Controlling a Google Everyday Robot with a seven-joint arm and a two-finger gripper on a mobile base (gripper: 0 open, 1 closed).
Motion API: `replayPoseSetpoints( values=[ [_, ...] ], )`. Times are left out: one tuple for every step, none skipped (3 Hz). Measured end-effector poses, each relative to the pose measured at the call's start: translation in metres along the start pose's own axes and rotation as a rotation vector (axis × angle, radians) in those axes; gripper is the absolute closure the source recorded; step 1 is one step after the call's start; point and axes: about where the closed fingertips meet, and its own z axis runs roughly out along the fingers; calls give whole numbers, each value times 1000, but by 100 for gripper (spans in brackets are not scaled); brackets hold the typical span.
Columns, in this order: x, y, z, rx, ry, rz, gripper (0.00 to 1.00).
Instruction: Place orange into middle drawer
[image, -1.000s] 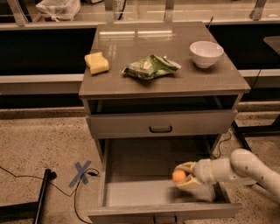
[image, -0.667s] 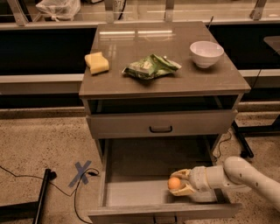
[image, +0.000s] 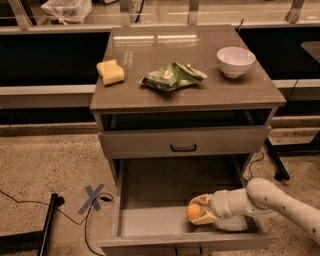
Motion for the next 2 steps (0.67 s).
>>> replayPoseSetpoints(
  values=[
    [4,-11,25,40,36,-5,100],
    [11,-21,39,63,38,3,100]
  ],
)
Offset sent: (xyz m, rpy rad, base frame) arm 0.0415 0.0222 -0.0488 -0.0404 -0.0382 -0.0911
